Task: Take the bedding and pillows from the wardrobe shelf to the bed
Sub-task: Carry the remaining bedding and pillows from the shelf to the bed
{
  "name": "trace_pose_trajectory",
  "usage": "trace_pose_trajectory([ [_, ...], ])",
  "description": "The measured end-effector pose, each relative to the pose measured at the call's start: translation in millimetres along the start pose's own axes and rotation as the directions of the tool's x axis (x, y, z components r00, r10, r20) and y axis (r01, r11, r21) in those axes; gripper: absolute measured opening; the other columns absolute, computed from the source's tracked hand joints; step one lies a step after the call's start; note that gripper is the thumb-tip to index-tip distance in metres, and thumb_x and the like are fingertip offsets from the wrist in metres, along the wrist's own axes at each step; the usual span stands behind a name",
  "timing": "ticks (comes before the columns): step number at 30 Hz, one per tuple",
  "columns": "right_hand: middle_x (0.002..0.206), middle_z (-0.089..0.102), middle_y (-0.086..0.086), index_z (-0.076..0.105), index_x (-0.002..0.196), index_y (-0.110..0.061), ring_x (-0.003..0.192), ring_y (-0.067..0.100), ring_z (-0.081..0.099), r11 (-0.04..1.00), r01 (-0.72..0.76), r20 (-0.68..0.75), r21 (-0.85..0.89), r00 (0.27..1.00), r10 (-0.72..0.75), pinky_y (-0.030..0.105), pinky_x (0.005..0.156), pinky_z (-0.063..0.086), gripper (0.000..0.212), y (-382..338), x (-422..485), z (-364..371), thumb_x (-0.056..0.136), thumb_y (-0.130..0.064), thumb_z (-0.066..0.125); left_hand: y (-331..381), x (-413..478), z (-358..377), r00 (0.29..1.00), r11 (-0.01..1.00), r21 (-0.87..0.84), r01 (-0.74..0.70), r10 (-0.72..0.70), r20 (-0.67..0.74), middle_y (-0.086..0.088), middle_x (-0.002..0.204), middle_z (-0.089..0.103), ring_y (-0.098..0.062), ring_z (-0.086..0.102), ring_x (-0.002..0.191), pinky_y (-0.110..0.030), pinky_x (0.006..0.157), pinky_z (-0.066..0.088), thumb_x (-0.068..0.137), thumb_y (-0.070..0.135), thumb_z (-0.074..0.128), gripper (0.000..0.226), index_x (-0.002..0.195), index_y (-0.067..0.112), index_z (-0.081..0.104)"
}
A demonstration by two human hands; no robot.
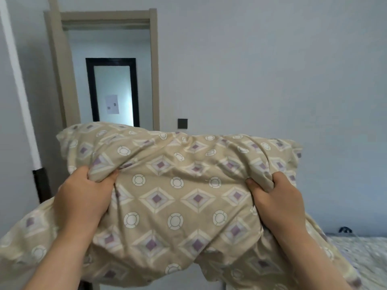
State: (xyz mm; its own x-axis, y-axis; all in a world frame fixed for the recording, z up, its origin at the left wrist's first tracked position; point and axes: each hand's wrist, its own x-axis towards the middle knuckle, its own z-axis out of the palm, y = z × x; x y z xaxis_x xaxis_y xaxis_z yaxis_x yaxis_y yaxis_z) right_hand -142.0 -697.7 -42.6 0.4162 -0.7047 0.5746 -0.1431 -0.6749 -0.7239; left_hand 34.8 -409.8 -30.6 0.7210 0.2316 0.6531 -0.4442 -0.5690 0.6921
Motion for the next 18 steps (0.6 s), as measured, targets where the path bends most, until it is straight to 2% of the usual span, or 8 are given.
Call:
trace_pose_trajectory([
  [4,0.069,0.059,-0.001,0.047,0.073,-0.017,0.066,0.019,0.053,0.991,-0.102,-0.113,-0.086,0.989,0.092,0.038,0.061,0.042,0.038,64.5,-1.3,-63.0,0.082,-0.049,0.065,48.0,-46.7,62.0,0.988,0.994,-0.091,-0.057,0.069,0.135,-0.001,0.06,0.046,-0.029,0.043,0.06,-0.034,0.055,0.036,0.08,0.05,0.066,0.043,0.069,0.01,0.053],
  [9,0.07,0.058,-0.003,0.047,0.073,-0.02,0.067,0.018,0.053,0.96,-0.215,-0.238,-0.178,0.956,0.17,0.038,0.061,0.042,0.037,116.3,-3.5,-125.0,0.081,-0.052,0.064,99.4,-90.1,131.2,0.952,0.982,-0.174,-0.072,0.12,0.281,-0.003,0.061,0.046,-0.033,0.046,0.065,-0.037,0.059,0.039,0.08,0.053,0.064,0.044,0.065,0.013,0.049],
  [12,0.07,0.058,-0.003,0.047,0.072,-0.02,0.067,0.018,0.053,0.926,-0.29,-0.33,-0.243,0.922,0.202,0.037,0.06,0.042,0.037,145.0,-3.0,-157.5,0.081,-0.052,0.064,130.2,-119.4,175.7,0.912,0.962,-0.26,-0.079,0.175,0.371,0.001,0.059,0.044,-0.03,0.043,0.06,-0.035,0.056,0.036,0.08,0.049,0.065,0.041,0.065,0.014,0.049],
  [15,0.07,0.057,-0.003,0.047,0.072,-0.019,0.068,0.02,0.053,0.884,-0.367,-0.396,-0.289,0.887,0.239,0.037,0.06,0.041,0.039,169.0,-3.8,-177.6,0.08,-0.053,0.064,150.9,-142.0,221.6,0.864,0.95,-0.305,-0.071,0.211,0.458,-0.005,0.062,0.052,-0.034,0.049,0.062,-0.037,0.058,0.043,0.079,0.05,0.065,0.04,0.066,0.015,0.052],
  [18,0.07,0.056,-0.003,0.046,0.072,-0.018,0.069,0.023,0.053,0.836,-0.453,-0.473,-0.31,0.836,0.278,0.037,0.061,0.04,0.041,194.2,-2.7,-186.5,0.08,-0.054,0.064,170.9,-159.8,269.1,0.811,0.941,-0.332,-0.072,0.249,0.53,-0.006,0.065,0.053,-0.035,0.051,0.064,-0.038,0.059,0.044,0.079,0.052,0.064,0.04,0.067,0.015,0.052],
])
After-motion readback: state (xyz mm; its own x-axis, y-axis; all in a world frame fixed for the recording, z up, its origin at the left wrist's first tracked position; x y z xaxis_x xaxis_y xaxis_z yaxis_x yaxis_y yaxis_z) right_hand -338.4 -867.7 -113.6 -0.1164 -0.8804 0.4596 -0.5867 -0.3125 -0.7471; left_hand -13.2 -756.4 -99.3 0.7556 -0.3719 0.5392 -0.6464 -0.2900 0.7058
